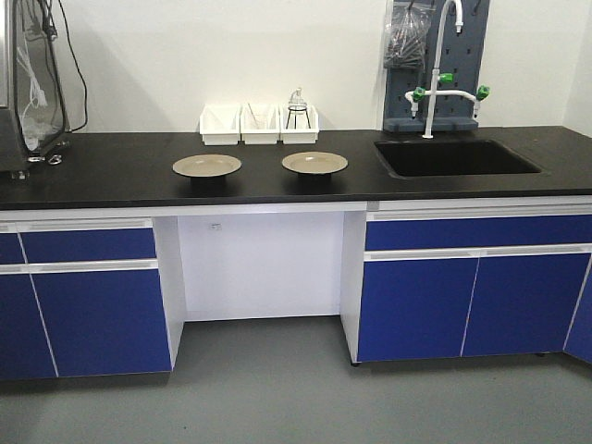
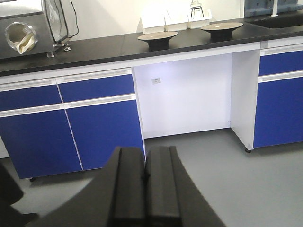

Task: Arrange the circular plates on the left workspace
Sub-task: 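Drive the base toward the bench in front of the two beige plates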

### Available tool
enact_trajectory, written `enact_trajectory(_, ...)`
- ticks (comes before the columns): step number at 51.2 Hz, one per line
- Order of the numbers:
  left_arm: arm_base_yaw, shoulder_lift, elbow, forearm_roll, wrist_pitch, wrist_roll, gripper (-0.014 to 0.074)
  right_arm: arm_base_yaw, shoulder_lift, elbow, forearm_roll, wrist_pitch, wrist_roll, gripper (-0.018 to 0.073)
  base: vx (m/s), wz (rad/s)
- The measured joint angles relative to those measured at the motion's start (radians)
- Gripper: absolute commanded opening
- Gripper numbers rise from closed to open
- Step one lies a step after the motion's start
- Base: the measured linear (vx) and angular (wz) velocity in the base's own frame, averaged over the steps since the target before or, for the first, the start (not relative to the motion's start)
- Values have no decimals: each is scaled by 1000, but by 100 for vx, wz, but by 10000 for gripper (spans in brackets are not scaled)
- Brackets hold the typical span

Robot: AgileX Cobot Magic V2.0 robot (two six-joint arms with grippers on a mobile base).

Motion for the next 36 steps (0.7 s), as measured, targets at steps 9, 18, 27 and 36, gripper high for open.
enact_trajectory(9,0,0,0,0,0,0,0,0,0,0,0,0,0,-6,0,0)
enact_trajectory(18,0,0,0,0,0,0,0,0,0,0,0,0,0,-6,0,0)
enact_trajectory(27,0,0,0,0,0,0,0,0,0,0,0,0,0,-6,0,1)
enact_trajectory(36,0,0,0,0,0,0,0,0,0,0,0,0,0,-6,4,3)
